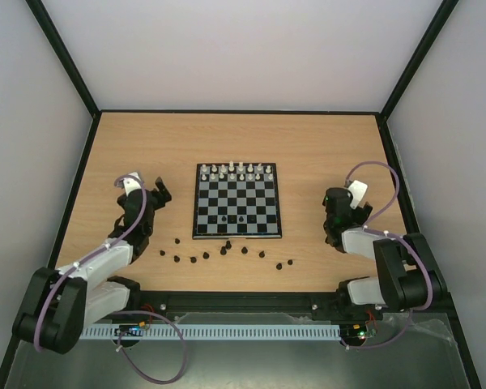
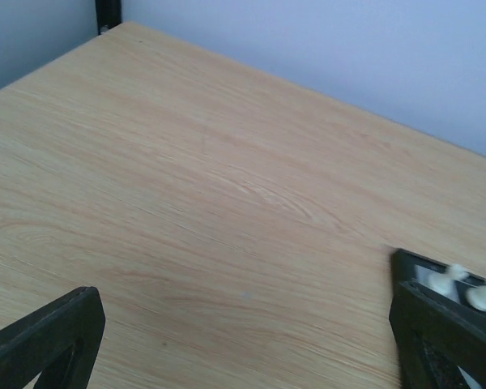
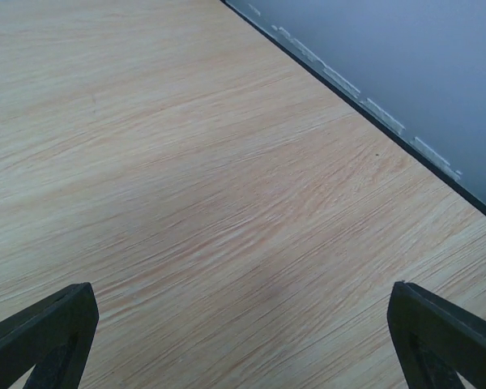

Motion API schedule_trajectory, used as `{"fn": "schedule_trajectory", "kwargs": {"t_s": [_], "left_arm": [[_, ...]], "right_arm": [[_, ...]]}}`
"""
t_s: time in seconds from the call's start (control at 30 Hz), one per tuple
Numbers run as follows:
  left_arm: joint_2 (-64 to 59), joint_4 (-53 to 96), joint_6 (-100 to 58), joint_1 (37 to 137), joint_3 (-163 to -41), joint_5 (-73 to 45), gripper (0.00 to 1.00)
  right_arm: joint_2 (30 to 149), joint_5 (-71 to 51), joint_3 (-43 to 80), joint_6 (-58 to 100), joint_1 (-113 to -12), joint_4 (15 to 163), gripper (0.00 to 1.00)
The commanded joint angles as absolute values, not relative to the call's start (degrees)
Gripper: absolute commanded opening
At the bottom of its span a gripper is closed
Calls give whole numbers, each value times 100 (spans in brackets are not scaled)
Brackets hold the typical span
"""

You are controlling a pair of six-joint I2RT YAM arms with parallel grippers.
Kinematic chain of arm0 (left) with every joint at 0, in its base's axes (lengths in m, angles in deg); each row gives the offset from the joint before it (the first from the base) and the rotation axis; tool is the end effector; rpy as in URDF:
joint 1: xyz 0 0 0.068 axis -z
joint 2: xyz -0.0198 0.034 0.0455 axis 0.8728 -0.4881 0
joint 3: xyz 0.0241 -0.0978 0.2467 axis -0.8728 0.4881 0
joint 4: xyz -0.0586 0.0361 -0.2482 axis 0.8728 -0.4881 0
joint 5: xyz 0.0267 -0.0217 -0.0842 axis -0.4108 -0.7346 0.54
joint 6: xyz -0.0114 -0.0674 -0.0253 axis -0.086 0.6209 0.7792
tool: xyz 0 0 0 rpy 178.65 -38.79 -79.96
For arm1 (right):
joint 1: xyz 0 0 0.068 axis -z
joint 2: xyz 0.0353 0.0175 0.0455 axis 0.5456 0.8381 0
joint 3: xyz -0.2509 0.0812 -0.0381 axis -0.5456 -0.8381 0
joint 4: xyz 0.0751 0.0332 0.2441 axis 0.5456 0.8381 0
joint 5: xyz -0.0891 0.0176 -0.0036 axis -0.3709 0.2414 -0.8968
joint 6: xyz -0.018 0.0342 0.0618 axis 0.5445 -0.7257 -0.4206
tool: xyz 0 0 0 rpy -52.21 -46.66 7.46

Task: Set up the chess pieces on the board
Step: Reset both arms

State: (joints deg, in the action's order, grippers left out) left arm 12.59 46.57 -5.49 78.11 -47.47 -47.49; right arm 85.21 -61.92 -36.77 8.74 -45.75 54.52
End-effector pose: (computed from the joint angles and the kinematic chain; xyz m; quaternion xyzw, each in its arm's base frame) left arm 0.2318 -0.0453 0.1812 -0.1948 0.7662 -0.0579 0.6096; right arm 0.2557 0.0146 0.1512 0.2503 0.7596 -0.1573 0.5793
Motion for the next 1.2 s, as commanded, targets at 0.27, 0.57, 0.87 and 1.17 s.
{"fn": "schedule_trajectory", "kwargs": {"t_s": [0.27,0.57,0.87,1.17], "left_arm": [[471,5965,-1420,7135,-5129,-4170,99],[341,6474,-1658,6820,-5053,-3781,99],[506,7117,-1941,6367,-4637,-3619,100],[158,7794,-1906,5701,-4555,-2844,99]], "right_arm": [[8886,-6209,-4531,913,-4034,2165,99],[8941,-5252,-4802,1477,-4035,1479,99],[8992,-5134,-4739,1489,-4011,1558,99],[8804,-5198,-5056,1461,-4018,1118,99]]}}
